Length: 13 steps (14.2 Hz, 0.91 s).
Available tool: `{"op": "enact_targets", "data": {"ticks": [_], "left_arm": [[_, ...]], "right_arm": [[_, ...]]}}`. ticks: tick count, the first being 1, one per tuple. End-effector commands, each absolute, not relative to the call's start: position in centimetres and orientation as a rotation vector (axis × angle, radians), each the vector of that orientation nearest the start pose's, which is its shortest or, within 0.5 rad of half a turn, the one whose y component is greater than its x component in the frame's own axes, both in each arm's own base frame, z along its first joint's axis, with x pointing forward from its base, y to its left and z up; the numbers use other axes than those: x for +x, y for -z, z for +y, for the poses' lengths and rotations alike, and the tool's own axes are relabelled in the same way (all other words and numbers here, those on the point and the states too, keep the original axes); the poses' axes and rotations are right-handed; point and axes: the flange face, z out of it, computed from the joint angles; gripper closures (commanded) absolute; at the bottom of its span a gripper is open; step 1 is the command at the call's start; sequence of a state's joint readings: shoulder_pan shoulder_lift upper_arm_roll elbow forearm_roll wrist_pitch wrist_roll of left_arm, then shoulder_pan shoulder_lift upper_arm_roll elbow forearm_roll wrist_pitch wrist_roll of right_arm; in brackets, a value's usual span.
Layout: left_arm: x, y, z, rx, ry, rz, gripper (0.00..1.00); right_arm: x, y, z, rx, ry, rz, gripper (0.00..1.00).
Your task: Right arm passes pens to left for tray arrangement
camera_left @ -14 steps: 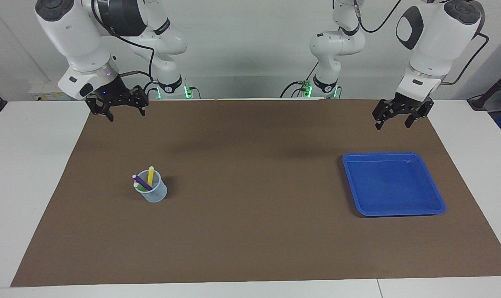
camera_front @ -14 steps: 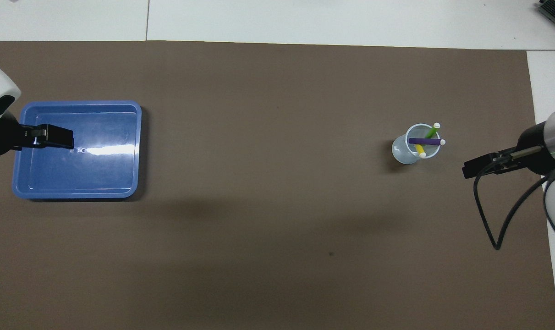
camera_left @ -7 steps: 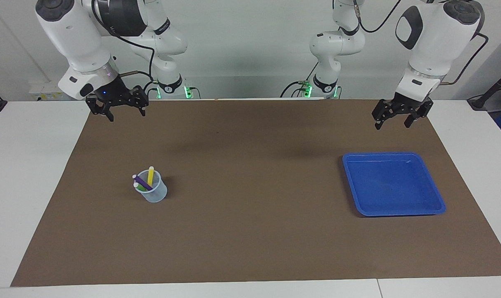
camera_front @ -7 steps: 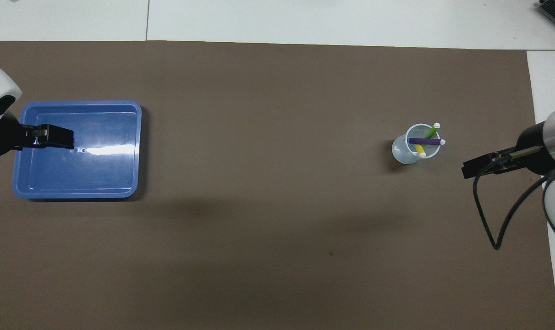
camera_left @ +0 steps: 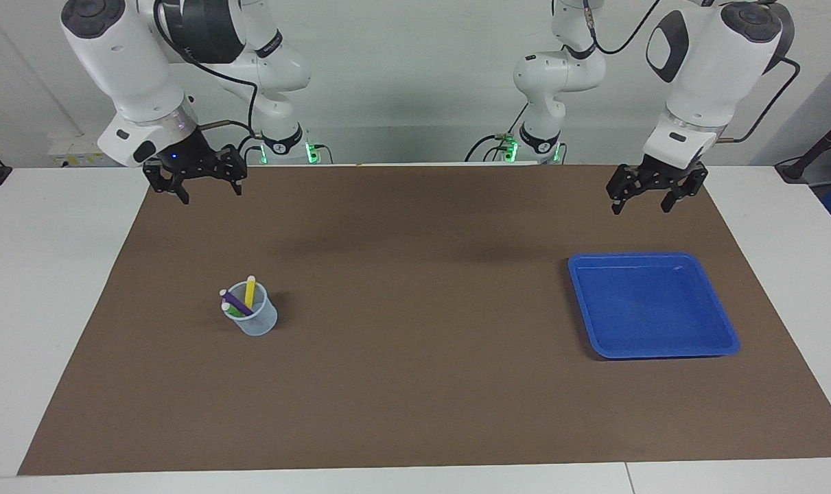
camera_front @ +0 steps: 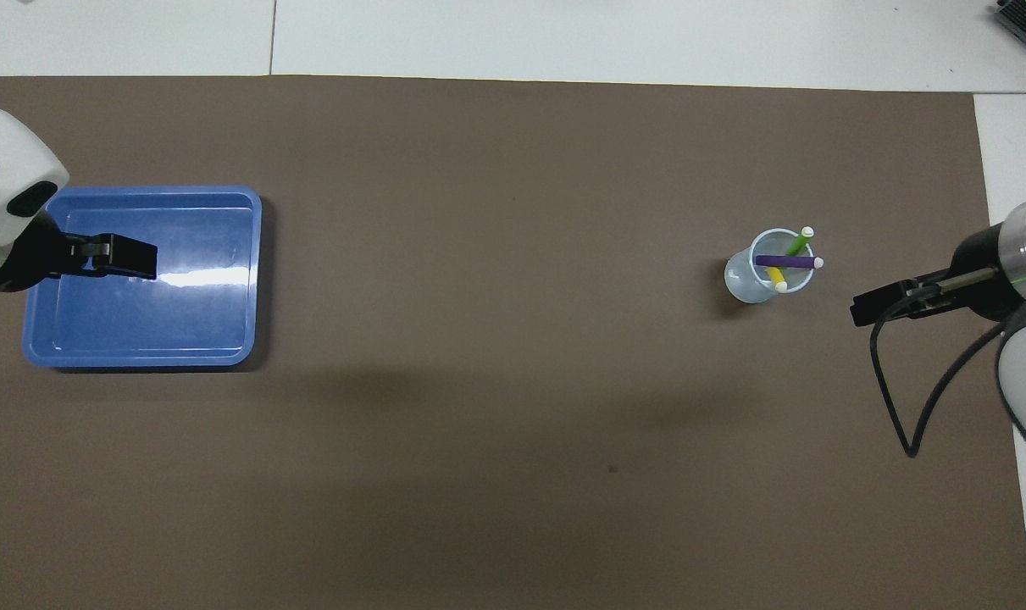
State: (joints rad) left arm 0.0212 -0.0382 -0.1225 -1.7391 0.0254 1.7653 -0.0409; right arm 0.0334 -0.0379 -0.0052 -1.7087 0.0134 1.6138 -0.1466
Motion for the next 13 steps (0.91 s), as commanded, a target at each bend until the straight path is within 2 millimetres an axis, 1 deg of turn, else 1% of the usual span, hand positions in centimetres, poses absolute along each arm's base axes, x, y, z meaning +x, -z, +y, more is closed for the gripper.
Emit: {"op": "enact_targets", "data": {"ticks": [1, 3, 4, 6, 8, 13], "left_arm": [[54.86, -58.3, -5.64, -3.123, 0.086, 0.043, 0.0], [54.86, -58.28, -6.15, -3.124, 0.095, -0.136, 0.0], [54.92, -58.23, -6.43, -3.122, 0.107, -0.256, 0.0], [54.94, -58.25, -6.53, -3.107, 0.12, -0.441, 0.0], [55.06, -58.36, -6.45, -3.099, 0.137, -0.503, 0.0], [55.01, -57.84, -6.47, -3.087, 0.152, -0.606, 0.0]], "right_arm": [[54.16, -58.07, 1.76, -3.126, -0.07, -0.269, 0.0], [54.2, -58.06, 1.77, -3.125, -0.07, -0.269, 0.0], [54.2, -58.06, 1.77, -3.125, -0.07, -0.269, 0.0], [54.15, -58.08, 1.76, -3.125, -0.077, -0.267, 0.0], [54.23, -58.1, 1.6, -3.126, -0.072, -0.257, 0.0], [54.19, -58.14, 1.55, -3.13, -0.084, -0.255, 0.0]]}}
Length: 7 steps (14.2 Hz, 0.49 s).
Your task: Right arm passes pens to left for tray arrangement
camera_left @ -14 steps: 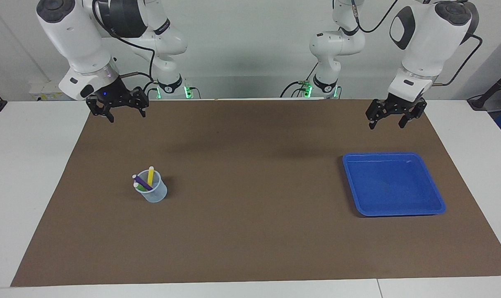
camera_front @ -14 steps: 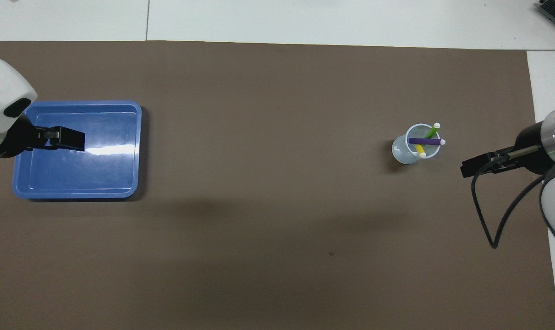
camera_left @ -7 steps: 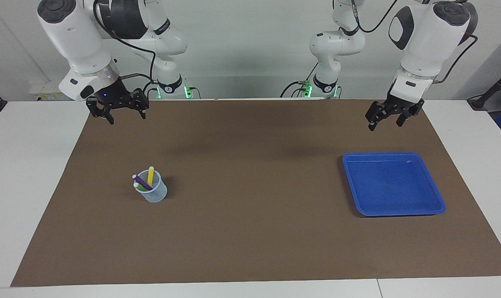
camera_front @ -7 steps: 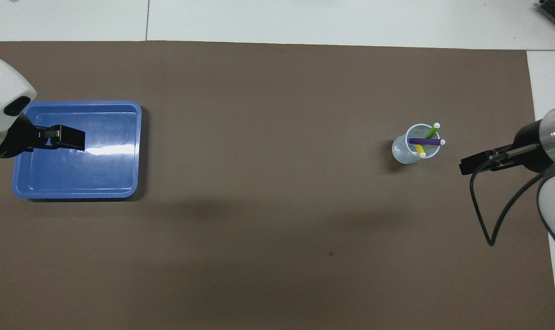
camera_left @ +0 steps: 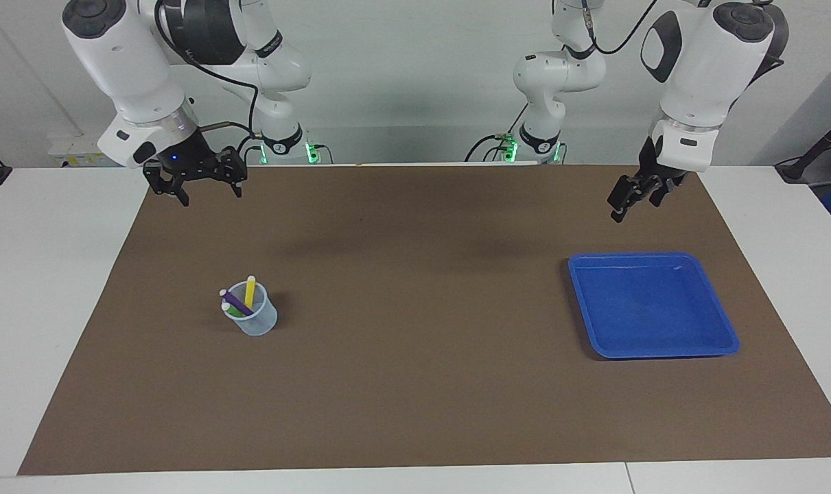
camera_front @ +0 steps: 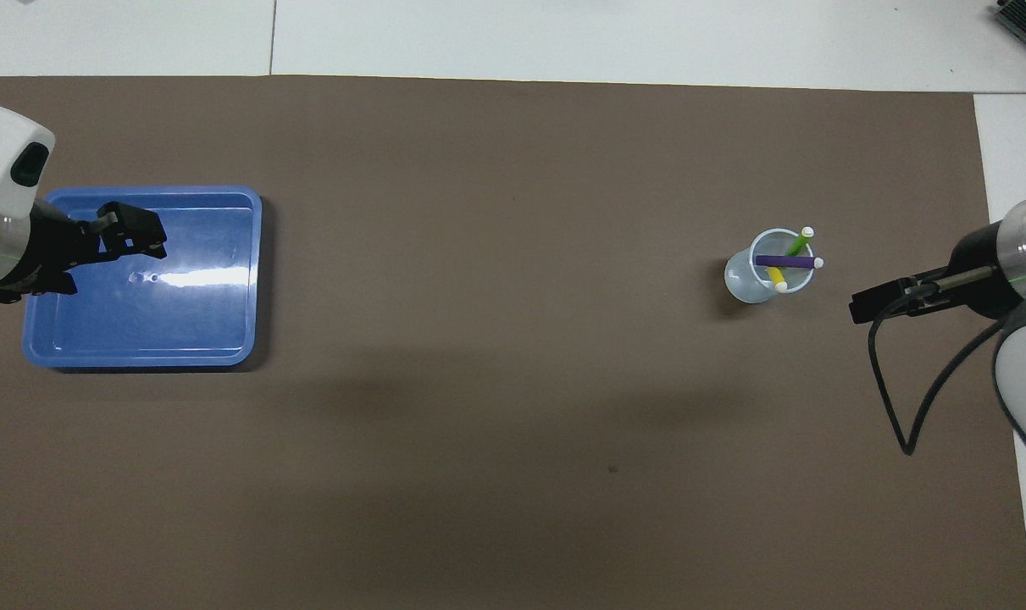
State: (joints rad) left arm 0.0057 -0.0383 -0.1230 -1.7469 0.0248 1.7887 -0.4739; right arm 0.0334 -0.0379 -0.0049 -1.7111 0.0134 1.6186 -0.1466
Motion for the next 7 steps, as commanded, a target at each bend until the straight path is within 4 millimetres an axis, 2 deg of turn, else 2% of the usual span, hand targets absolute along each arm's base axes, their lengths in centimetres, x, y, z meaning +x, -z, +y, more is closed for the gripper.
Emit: {"op": "enact_targets", "data": {"ticks": [1, 3, 7], "left_arm": [[55.01, -57.84, -6.47, -3.082, 0.152, -0.637, 0.0], [54.99, -57.76, -6.52, -3.069, 0.147, -0.733, 0.0], [54.98, -57.93, -6.89, -2.996, 0.14, -1.036, 0.0]], "right_arm": [[54.05, -58.11, 1.53, -3.131, -0.104, -0.256, 0.0], [54.02, -58.19, 1.51, -3.131, -0.118, -0.253, 0.0], [54.55, -58.5, 1.46, -3.134, -0.063, -0.246, 0.0]]}}
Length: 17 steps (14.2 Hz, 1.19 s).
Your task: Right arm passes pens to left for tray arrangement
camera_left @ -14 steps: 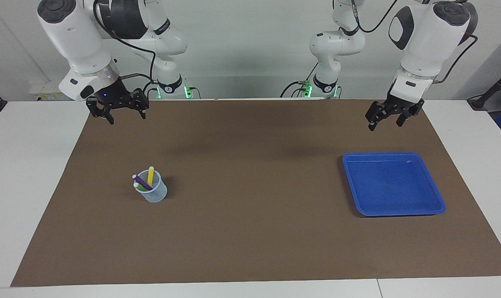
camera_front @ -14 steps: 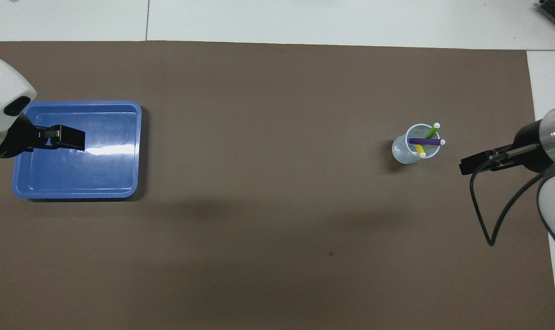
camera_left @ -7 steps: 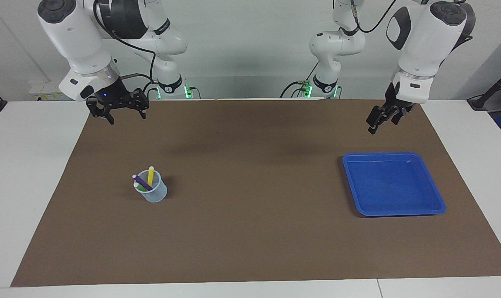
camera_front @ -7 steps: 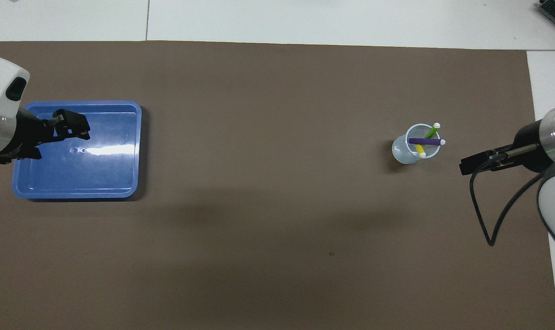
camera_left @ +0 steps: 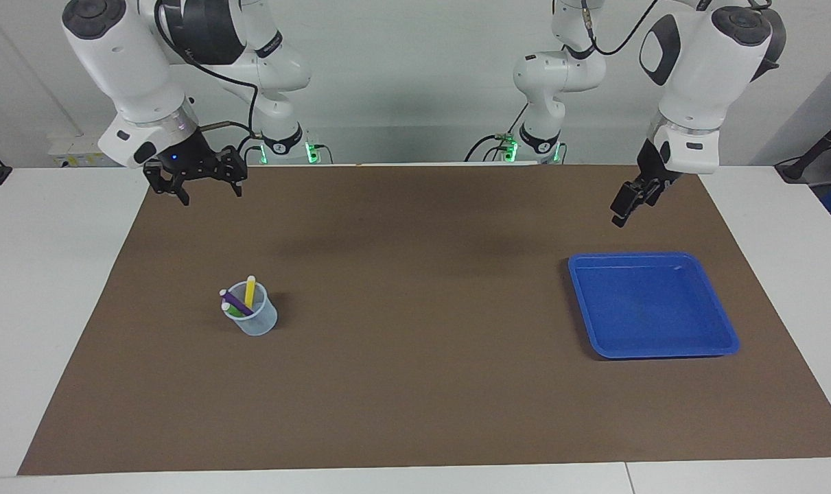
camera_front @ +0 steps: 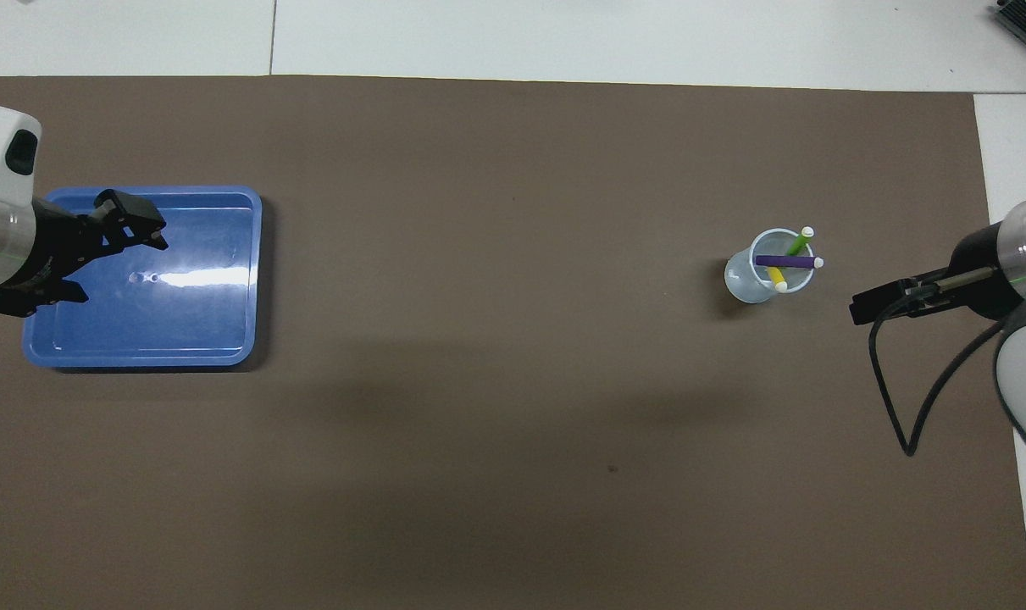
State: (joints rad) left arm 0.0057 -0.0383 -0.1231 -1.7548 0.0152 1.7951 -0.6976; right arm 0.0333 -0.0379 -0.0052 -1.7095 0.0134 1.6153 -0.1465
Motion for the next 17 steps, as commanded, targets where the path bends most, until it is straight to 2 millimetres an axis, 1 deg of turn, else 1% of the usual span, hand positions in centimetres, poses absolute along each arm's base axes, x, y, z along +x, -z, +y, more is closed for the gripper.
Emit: {"op": "enact_targets", "data": {"ticks": [1, 2, 4, 6, 7, 8, 9, 10, 11, 12, 13, 14, 16, 17], "left_arm": [[54.8, -57.9, -8.0, -2.975, 0.138, -1.103, 0.0], [54.6, -57.9, -9.1, -2.953, 0.13, -1.166, 0.0], [54.3, -57.9, -10.7, -2.924, 0.123, -1.249, 0.0], [54.2, -58.0, -11.9, -2.894, 0.131, -1.34, 0.0], [54.2, -58.2, -12.2, -2.854, 0.134, -1.437, 0.0], [54.2, -58.2, -12.4, -2.797, 0.106, -1.59, 0.0], [54.2, -58.2, -12.5, -2.742, 0.073, -1.732, 0.0], [54.2, -58.4, -12.6, -2.692, 0.059, -1.833, 0.0], [54.2, -58.4, -12.6, -2.661, 0.048, -1.883, 0.0], [54.2, -58.4, -12.6, -2.652, 0.047, -1.896, 0.0], [54.1, -58.3, -12.8, -2.651, 0.042, -1.895, 0.0], [54.1, -58.4, -12.8, -2.642, 0.017, -1.934, 0.0], [54.4, -58.8, -12.9, -2.549, -0.098, -2.151, 0.0], [54.5, -58.8, -12.9, -2.509, -0.114, -2.219, 0.0]], "right_arm": [[54.5, -58.5, 1.5, -3.134, -0.063, -0.246, 0.0], [54.4, -58.4, 1.5, -3.132, -0.084, -0.251, 0.0], [54.1, -58.3, 1.5, -3.131, -0.116, -0.256, 0.0], [53.7, -58.1, 1.4, -3.128, -0.128, -0.277, 0.0], [53.9, -58.0, 1.3, -3.128, -0.111, -0.287, 0.0], [54.4, -57.9, 0.9, -3.128, -0.102, -0.287, 0.0], [54.9, -57.2, 0.5, -3.123, -0.118, -0.306, 0.0], [55.7, -56.7, 0.5, -3.119, -0.128, -0.339, 0.0], [56.6, -55.4, 0.5, -3.116, -0.147, -0.344, 0.0], [57.1, -54.9, 0.8, -3.119, -0.124, -0.352, 0.0], [57.7, -53.8, 1.0, -3.12, -0.119, -0.363, 0.0], [58.4, -52.5, 0.8, -3.121, -0.119, -0.358, 0.0], [60.0, -50.3, 0.3, -3.153, -0.118, -0.373, 0.0], [60.9, -49.1, 0.4, -3.156, -0.109, -0.383, 0.0]]}}
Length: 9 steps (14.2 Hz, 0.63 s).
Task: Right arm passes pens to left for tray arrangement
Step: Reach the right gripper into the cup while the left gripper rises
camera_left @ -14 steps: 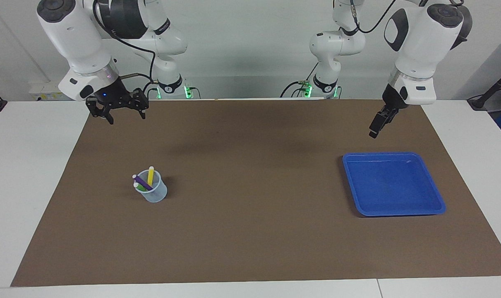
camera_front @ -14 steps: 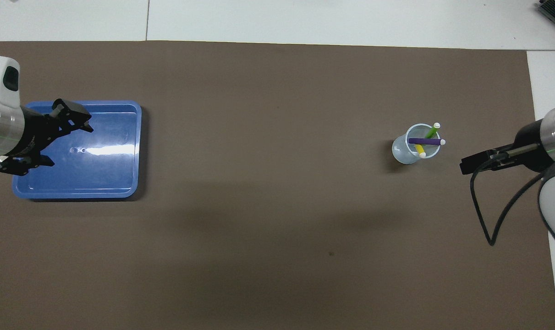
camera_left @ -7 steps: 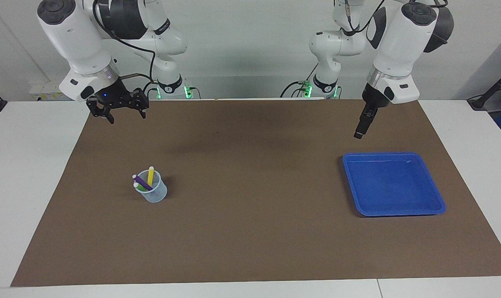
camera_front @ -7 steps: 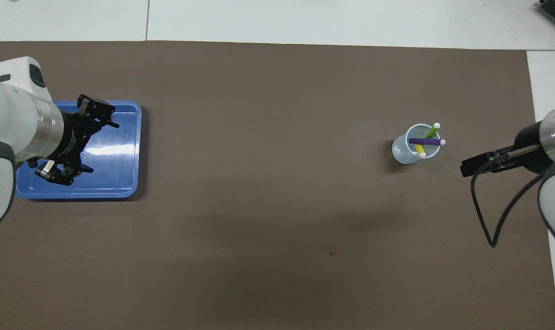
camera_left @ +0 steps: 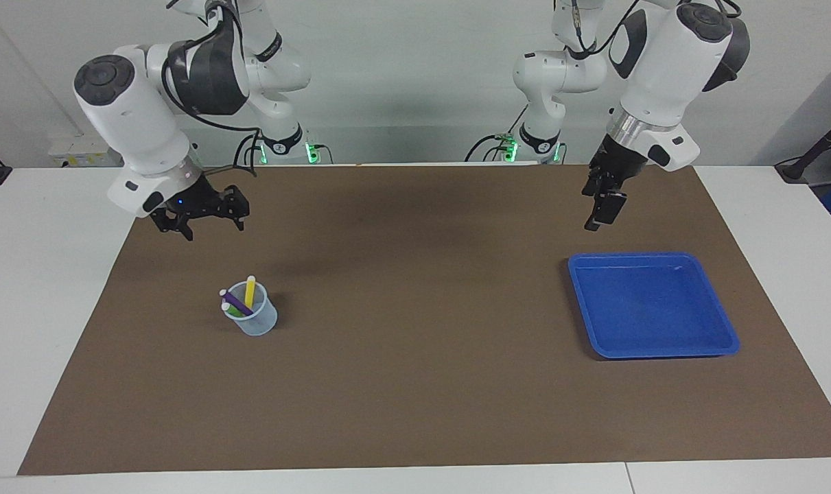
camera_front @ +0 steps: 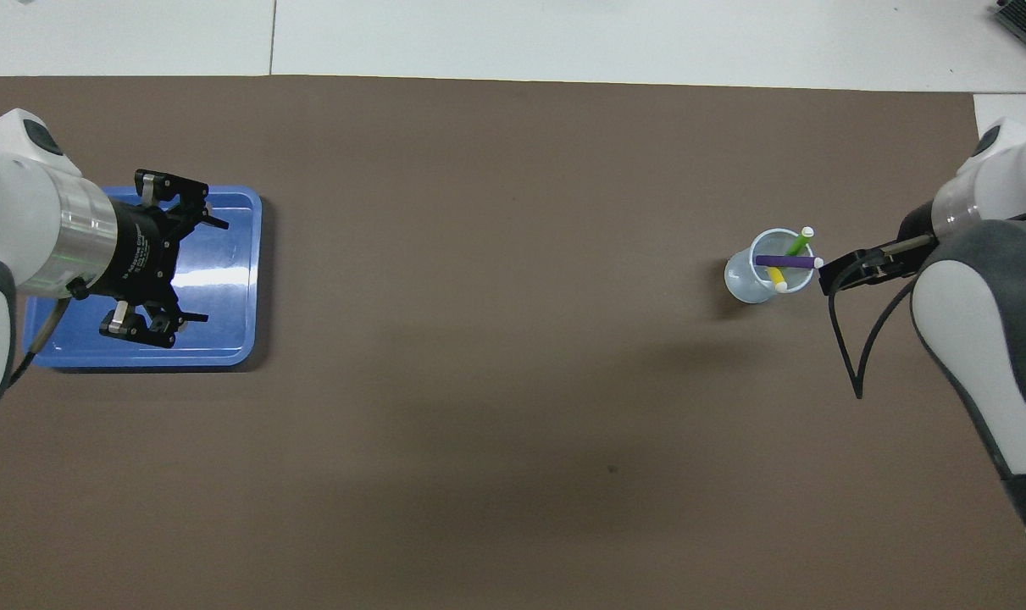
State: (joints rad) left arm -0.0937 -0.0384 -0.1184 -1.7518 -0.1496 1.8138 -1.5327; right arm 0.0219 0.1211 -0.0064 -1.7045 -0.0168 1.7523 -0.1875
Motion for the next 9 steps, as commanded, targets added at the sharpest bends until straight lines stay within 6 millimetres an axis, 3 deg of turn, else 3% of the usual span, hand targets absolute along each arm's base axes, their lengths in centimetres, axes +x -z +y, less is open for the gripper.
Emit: {"op": "enact_targets", "data": {"ticks": [1, 4, 9], "left_arm": [[54.5, -58.7, -13.2, -2.516, -0.107, -2.231, 0.0], [54.4, -58.4, -14.3, -2.54, -0.218, -2.315, 0.0], [53.8, -55.6, -16.9, -2.585, -0.19, -2.424, 0.0]], "right_arm": [[61.4, -48.1, 0.4, -3.158, -0.107, -0.386, 0.0], [62.8, -45.6, 0.6, -3.158, -0.086, -0.4, 0.0], [65.8, -41.8, 0.6, -3.154, -0.038, -0.451, 0.0]]}}
